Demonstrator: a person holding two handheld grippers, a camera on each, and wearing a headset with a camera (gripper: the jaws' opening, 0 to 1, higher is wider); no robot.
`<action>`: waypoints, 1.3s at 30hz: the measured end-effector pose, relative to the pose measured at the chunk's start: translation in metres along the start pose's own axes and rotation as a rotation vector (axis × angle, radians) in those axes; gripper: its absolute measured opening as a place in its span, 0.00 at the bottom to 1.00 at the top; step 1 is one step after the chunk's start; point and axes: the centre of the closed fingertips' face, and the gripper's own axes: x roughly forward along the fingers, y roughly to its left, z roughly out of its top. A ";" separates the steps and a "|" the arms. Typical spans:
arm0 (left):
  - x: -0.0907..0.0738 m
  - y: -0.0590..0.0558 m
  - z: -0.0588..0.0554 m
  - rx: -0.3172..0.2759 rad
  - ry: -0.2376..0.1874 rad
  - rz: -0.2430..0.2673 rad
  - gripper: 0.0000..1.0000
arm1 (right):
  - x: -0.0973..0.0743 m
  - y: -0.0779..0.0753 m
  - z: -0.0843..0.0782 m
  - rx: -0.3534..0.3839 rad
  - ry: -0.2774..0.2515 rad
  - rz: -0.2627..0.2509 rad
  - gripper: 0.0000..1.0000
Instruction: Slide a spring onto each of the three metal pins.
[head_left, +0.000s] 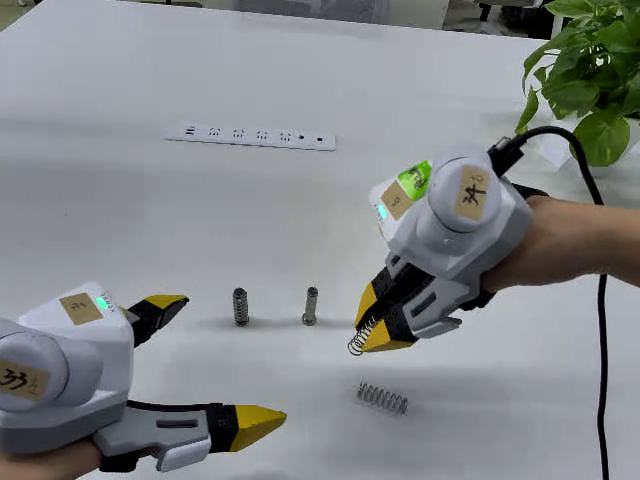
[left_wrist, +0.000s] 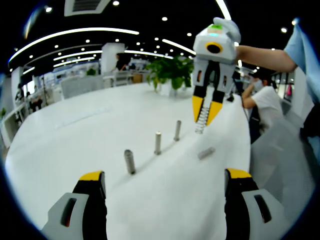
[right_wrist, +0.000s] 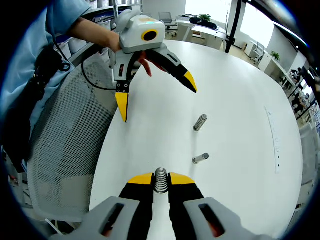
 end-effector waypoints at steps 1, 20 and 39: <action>-0.001 0.001 -0.001 -0.002 0.000 0.004 1.00 | 0.000 -0.003 0.000 -0.001 0.003 -0.002 0.12; -0.017 0.004 -0.015 -0.028 0.004 0.039 1.00 | 0.005 -0.060 0.012 -0.118 0.152 -0.052 0.12; -0.017 0.014 -0.018 -0.039 0.024 0.048 1.00 | 0.018 -0.070 0.013 -0.148 0.180 -0.004 0.12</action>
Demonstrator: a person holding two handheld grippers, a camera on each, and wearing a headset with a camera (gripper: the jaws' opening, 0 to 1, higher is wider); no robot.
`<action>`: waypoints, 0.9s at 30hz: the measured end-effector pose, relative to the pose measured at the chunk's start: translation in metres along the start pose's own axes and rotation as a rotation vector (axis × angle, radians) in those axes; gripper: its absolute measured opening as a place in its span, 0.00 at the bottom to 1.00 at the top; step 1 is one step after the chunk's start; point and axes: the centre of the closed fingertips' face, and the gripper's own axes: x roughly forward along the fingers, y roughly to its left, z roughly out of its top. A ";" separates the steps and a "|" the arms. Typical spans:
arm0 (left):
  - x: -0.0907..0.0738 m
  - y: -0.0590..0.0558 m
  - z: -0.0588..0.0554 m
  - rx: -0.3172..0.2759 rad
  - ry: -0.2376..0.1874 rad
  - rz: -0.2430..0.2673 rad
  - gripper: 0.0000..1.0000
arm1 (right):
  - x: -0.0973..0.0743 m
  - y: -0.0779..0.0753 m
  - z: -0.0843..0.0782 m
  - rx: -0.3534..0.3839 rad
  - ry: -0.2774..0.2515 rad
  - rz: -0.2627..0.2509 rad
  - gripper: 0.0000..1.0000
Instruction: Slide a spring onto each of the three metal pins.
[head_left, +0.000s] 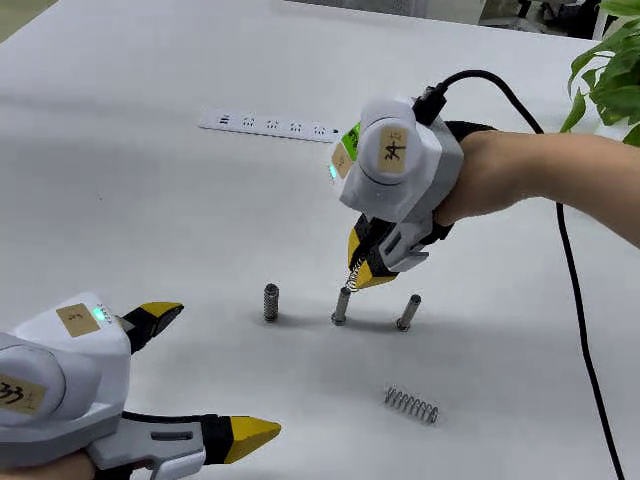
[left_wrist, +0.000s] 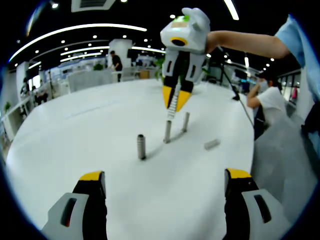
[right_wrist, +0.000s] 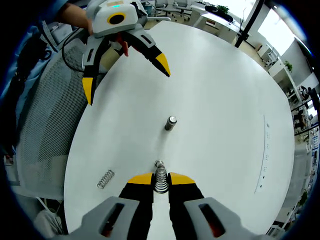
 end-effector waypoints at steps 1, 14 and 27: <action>0.000 0.000 0.000 -0.001 0.001 0.000 1.00 | 0.001 0.000 0.000 -0.006 0.003 0.005 0.12; 0.001 0.002 -0.003 -0.008 0.006 0.002 1.00 | 0.006 0.000 0.003 -0.032 0.012 0.024 0.12; 0.001 0.000 -0.005 -0.016 0.005 0.000 1.00 | 0.010 0.002 0.003 -0.047 0.032 0.032 0.12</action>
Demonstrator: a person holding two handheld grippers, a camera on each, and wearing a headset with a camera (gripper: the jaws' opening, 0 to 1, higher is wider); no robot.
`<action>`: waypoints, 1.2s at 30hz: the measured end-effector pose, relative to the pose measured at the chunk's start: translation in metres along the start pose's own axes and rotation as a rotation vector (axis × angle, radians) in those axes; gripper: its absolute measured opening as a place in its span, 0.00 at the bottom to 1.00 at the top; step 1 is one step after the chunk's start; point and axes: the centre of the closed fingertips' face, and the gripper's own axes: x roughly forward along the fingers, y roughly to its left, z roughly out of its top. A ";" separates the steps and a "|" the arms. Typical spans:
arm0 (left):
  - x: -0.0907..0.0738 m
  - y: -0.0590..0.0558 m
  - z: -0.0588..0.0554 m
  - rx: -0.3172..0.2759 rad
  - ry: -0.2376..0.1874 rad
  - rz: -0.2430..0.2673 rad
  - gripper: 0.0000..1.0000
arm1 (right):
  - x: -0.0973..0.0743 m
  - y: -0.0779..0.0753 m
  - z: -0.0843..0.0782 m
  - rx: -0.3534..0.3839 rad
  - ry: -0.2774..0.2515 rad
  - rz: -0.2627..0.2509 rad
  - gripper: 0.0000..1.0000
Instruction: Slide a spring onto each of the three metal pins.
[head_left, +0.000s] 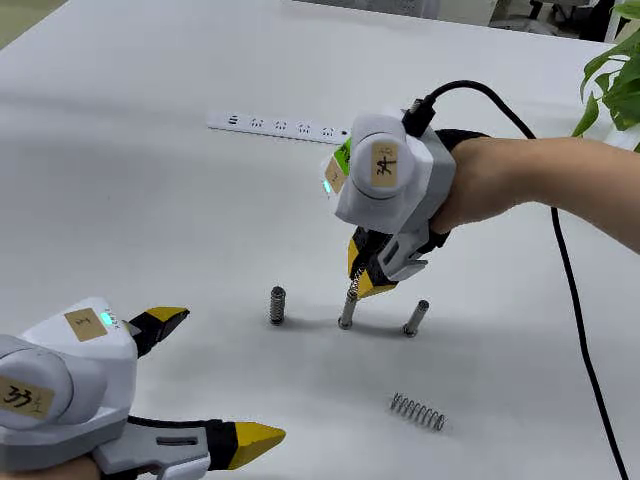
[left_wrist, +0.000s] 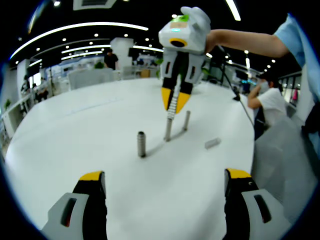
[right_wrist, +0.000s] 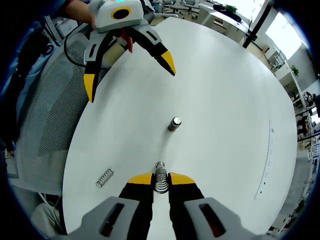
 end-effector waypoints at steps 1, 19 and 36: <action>0.000 0.000 0.000 0.000 0.001 0.001 1.00 | 0.000 0.000 0.000 -0.003 0.003 0.000 0.12; -0.001 0.003 0.000 -0.015 -0.010 0.008 1.00 | 0.026 -0.001 -0.007 -0.025 0.063 0.017 0.13; -0.003 0.006 -0.004 -0.036 -0.015 0.024 1.00 | 0.050 0.002 -0.017 -0.002 0.066 0.007 0.13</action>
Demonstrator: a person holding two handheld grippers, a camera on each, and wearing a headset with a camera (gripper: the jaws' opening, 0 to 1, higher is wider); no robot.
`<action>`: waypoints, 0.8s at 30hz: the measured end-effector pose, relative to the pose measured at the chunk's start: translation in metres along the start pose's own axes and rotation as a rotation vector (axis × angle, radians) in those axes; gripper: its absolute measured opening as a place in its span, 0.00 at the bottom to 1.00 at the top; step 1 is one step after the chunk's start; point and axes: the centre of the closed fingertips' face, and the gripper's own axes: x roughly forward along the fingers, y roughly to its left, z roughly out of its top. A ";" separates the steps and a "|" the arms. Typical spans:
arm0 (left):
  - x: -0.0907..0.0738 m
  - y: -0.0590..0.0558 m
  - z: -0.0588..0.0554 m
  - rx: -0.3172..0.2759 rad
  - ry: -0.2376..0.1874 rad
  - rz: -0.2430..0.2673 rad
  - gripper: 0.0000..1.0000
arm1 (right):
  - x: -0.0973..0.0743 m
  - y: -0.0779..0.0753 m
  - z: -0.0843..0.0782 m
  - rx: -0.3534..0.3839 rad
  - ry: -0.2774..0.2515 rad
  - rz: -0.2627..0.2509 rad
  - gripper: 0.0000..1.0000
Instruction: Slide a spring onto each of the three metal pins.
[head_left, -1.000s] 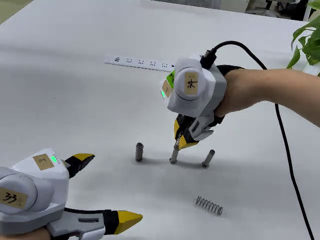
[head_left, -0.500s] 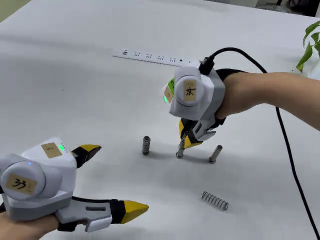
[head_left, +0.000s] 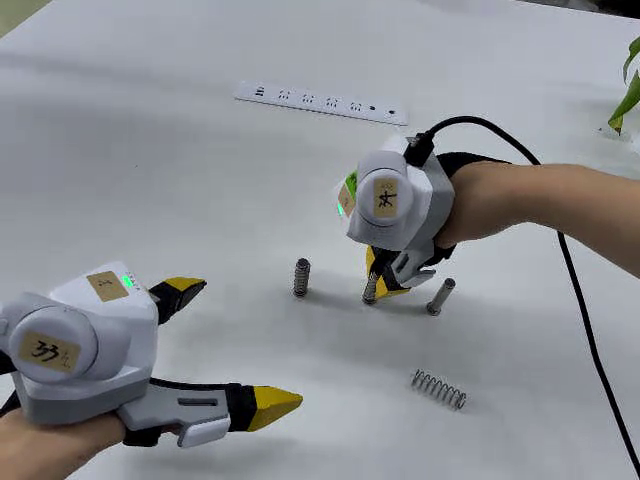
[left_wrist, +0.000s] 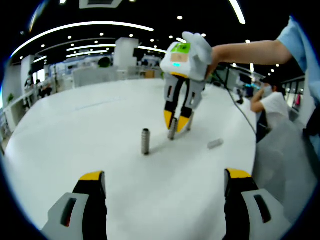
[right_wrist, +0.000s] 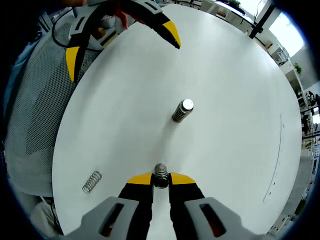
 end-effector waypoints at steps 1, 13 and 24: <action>0.000 0.000 0.000 -0.001 -0.001 -0.001 1.00 | 0.000 0.000 0.000 0.002 0.000 0.000 0.13; 0.001 -0.001 0.003 0.005 -0.003 -0.006 1.00 | -0.004 -0.002 0.002 0.040 -0.037 -0.018 0.26; 0.001 -0.004 0.010 0.021 -0.011 -0.014 1.00 | -0.011 -0.002 0.008 0.132 -0.173 -0.074 0.63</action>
